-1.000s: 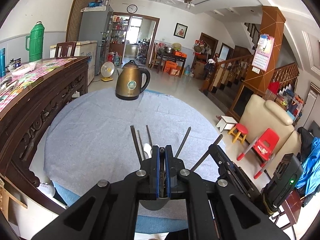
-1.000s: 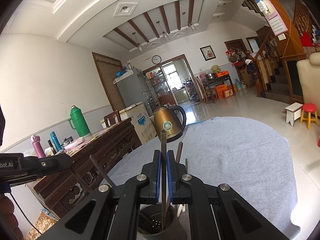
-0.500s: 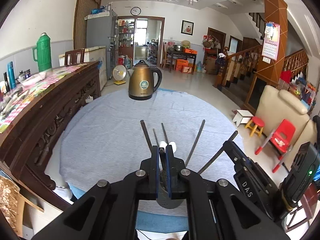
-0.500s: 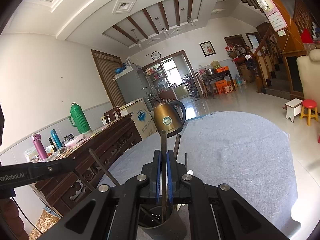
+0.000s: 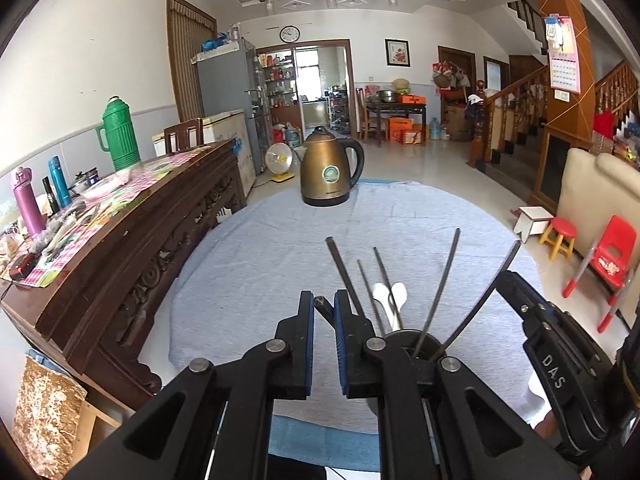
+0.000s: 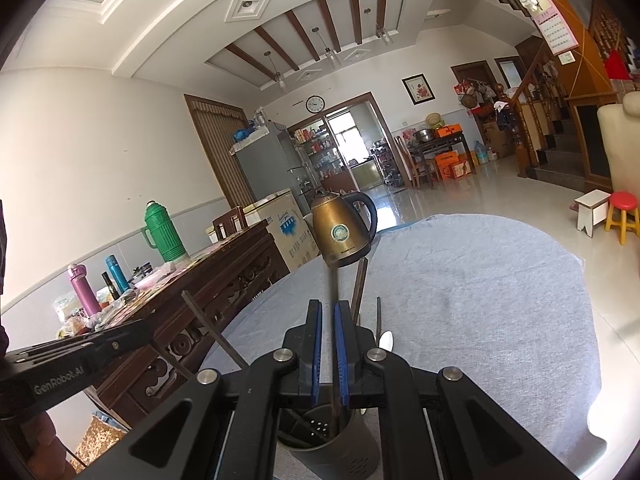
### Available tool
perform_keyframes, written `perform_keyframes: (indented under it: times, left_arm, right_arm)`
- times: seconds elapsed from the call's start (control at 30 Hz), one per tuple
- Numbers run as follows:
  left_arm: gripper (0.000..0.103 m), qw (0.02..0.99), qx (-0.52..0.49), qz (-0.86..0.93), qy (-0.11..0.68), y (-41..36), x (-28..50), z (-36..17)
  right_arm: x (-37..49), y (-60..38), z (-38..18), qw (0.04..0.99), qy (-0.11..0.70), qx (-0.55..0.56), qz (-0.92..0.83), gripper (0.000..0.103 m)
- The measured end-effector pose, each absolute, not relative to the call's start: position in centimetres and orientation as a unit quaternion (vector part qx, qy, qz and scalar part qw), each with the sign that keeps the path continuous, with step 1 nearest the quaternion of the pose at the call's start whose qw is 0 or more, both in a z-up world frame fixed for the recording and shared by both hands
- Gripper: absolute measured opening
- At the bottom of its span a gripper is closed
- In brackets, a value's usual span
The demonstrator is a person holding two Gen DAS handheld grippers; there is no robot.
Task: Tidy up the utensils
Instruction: 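Lower the chopsticks into the holder cup and open both tools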
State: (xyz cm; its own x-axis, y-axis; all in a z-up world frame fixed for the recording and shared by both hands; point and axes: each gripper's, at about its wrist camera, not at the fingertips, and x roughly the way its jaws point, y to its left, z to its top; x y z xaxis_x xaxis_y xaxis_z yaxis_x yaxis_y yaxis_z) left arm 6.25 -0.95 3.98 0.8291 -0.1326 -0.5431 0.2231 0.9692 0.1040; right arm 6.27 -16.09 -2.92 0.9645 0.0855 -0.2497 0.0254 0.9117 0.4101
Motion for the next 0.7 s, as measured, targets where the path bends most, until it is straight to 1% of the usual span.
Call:
perform_keyframes:
  times: [0.3,0.37,0.4,0.47,0.5,0.53,0.57,0.63,0.7]
  left_arm:
    - [0.012,0.952,0.103,-0.075,0.279,-1.3,6.2,3.6]
    - [0.021,0.952,0.107,-0.071,0.278,-1.5,6.1,3.6]
    - [0.024,0.952,0.109,-0.069,0.277,-1.6,6.1,3.5]
    - [0.038,0.953,0.115,-0.062,0.272,-1.5,6.0,3.5]
    - [0.041,0.954,0.117,-0.058,0.27,-1.5,6.0,3.5]
    - [0.044,0.955,0.118,-0.056,0.266,-1.5,5.9,3.6]
    - [0.044,0.955,0.12,-0.053,0.264,-1.5,5.9,3.6]
    - [0.048,0.956,0.122,-0.05,0.262,-1.5,5.8,3.6]
    - [0.05,0.957,0.123,-0.047,0.26,-1.4,5.8,3.7]
  right_arm:
    - [6.2,-16.5,-3.0,0.966,0.137,0.217,0.014,0.009]
    - [6.2,-16.7,-2.9,0.965,0.139,0.22,0.013,0.009]
    - [6.2,-16.9,-3.0,0.965,0.141,0.222,0.014,0.009]
    - [6.2,-17.1,-2.9,0.964,0.144,0.225,0.012,0.009]
    - [6.3,-17.3,-3.0,0.963,0.145,0.227,0.01,0.012]
    - [6.2,-17.5,-3.0,0.963,0.146,0.228,0.01,0.017]
    - [6.1,-17.6,-3.0,0.962,0.147,0.23,0.008,0.02]
    - [6.0,-17.8,-3.1,0.962,0.146,0.232,0.003,0.032]
    - [5.8,-18.0,-3.1,0.962,0.145,0.23,-0.002,0.036]
